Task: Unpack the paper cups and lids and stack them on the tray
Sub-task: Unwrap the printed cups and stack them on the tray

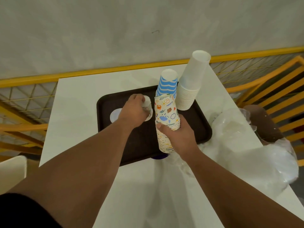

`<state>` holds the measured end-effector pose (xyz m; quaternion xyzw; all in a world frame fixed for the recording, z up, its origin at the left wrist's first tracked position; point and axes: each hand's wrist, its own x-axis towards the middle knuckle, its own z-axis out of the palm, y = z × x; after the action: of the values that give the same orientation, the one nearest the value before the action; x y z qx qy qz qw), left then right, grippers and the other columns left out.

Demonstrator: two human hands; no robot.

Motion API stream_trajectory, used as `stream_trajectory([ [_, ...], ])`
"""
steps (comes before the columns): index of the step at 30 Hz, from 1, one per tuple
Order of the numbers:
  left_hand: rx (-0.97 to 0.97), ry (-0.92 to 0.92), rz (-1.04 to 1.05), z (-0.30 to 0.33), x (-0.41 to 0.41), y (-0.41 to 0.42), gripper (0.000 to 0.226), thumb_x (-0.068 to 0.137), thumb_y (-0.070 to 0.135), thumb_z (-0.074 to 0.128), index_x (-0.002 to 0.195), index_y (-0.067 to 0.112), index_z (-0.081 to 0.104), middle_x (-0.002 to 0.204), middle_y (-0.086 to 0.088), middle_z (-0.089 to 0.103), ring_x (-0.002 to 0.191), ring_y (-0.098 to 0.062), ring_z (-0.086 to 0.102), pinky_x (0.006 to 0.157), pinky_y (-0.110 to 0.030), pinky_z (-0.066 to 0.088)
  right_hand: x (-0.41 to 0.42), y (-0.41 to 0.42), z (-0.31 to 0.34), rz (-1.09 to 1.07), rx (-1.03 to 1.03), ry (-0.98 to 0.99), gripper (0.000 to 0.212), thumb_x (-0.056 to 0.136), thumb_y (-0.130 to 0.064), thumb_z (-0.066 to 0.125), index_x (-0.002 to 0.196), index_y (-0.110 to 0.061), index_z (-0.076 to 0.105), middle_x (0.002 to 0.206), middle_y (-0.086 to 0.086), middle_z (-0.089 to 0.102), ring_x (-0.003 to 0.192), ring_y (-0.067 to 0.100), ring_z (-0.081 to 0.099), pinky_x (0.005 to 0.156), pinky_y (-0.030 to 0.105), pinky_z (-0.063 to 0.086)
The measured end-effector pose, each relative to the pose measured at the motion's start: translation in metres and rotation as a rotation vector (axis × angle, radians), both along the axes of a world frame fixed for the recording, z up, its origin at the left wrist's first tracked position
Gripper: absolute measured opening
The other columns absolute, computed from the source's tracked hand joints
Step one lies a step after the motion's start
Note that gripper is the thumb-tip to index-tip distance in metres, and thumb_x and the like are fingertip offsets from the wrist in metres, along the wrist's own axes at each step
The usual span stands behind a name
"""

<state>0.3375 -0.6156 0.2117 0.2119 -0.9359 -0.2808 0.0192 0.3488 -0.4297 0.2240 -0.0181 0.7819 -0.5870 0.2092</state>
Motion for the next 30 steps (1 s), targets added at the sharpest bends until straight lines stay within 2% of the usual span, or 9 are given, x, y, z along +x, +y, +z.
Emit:
stream_trajectory([
  [2, -0.021, -0.016, 0.007, 0.003, 0.005, -0.001, 0.045, 0.090, 0.022, 0.064, 0.133, 0.015, 0.052, 0.151, -0.004, 0.036, 0.137, -0.024, 0.038, 0.109, -0.033, 0.035, 0.001, 0.002, 0.000, 0.001, -0.009, -0.012, 0.055, 0.076, -0.041, 0.079, 0.122, -0.034, 0.050, 0.109, -0.017, 0.060, 0.099, 0.004, 0.059, 0.084, 0.027, 0.048],
  [4, 0.014, 0.119, 0.088, 0.017, 0.011, 0.002, 0.038, 0.093, 0.026, 0.059, 0.130, 0.017, 0.056, 0.151, -0.003, 0.038, 0.139, -0.020, 0.036, 0.108, -0.027, 0.031, 0.002, 0.004, 0.001, 0.014, -0.043, -0.029, 0.051, 0.076, -0.041, 0.079, 0.119, -0.035, 0.051, 0.107, -0.018, 0.062, 0.099, 0.004, 0.061, 0.083, 0.027, 0.049],
  [7, 0.305, 0.387, 0.210, 0.052, 0.024, 0.019, 0.026, 0.095, 0.036, 0.057, 0.117, 0.022, 0.061, 0.122, 0.003, 0.062, 0.109, -0.011, 0.060, 0.090, -0.026, 0.050, 0.005, 0.005, 0.005, 0.070, -0.087, -0.056, 0.048, 0.076, -0.040, 0.079, 0.117, -0.036, 0.053, 0.109, -0.017, 0.064, 0.099, 0.005, 0.062, 0.081, 0.026, 0.049],
  [10, 0.728, 0.259, 0.042, 0.074, 0.039, 0.032, 0.036, 0.092, 0.030, 0.065, 0.126, 0.031, 0.053, 0.120, 0.009, 0.063, 0.104, -0.008, 0.065, 0.085, -0.031, 0.057, 0.008, 0.003, 0.010, 0.136, -0.112, -0.046, 0.050, 0.077, -0.037, 0.079, 0.121, -0.033, 0.056, 0.112, -0.013, 0.067, 0.100, 0.005, 0.064, 0.077, 0.021, 0.049],
  [13, 0.847, 0.184, -0.026, 0.074, 0.048, 0.038, 0.042, 0.088, 0.019, 0.070, 0.125, 0.031, 0.054, 0.121, 0.008, 0.065, 0.105, -0.009, 0.067, 0.089, -0.036, 0.057, 0.012, 0.001, 0.016, 0.170, -0.094, -0.001, 0.046, 0.076, -0.034, 0.080, 0.115, -0.036, 0.056, 0.106, -0.018, 0.067, 0.094, 0.000, 0.064, 0.072, 0.014, 0.046],
  [19, 0.684, 0.464, 0.233, 0.078, 0.035, 0.032, 0.034, 0.087, 0.035, 0.071, 0.116, 0.029, 0.054, 0.111, 0.006, 0.067, 0.093, -0.004, 0.068, 0.079, -0.027, 0.059, 0.010, 0.009, 0.013, 0.119, -0.027, 0.001, 0.045, 0.073, -0.039, 0.082, 0.109, -0.035, 0.056, 0.101, -0.018, 0.065, 0.091, 0.001, 0.063, 0.068, 0.014, 0.045],
  [22, 0.405, 0.575, 0.253, 0.088, 0.024, 0.017, 0.038, 0.088, 0.035, 0.069, 0.120, 0.026, 0.051, 0.107, 0.008, 0.063, 0.086, -0.001, 0.063, 0.069, -0.010, 0.051, 0.005, 0.015, 0.006, 0.036, -0.037, -0.041, 0.050, 0.073, -0.043, 0.081, 0.115, -0.032, 0.054, 0.106, -0.015, 0.064, 0.097, 0.005, 0.063, 0.076, 0.023, 0.050],
  [25, 0.209, 0.468, 0.134, 0.074, 0.011, 0.007, 0.042, 0.085, 0.029, 0.071, 0.120, 0.022, 0.049, 0.114, 0.001, 0.060, 0.089, -0.015, 0.059, 0.070, -0.018, 0.045, 0.002, 0.016, 0.001, 0.004, -0.037, -0.046, 0.057, 0.073, -0.045, 0.080, 0.122, -0.029, 0.054, 0.111, -0.011, 0.065, 0.100, 0.007, 0.062, 0.084, 0.030, 0.052],
  [30, 0.130, 0.341, 0.036, 0.039, 0.003, 0.006, 0.044, 0.083, 0.021, 0.072, 0.120, 0.016, 0.048, 0.124, -0.007, 0.056, 0.104, -0.021, 0.054, 0.080, -0.028, 0.045, 0.003, 0.016, -0.002, 0.001, -0.052, -0.056, 0.051, 0.075, -0.044, 0.079, 0.116, -0.033, 0.052, 0.105, -0.017, 0.063, 0.094, 0.004, 0.061, 0.075, 0.023, 0.050],
])
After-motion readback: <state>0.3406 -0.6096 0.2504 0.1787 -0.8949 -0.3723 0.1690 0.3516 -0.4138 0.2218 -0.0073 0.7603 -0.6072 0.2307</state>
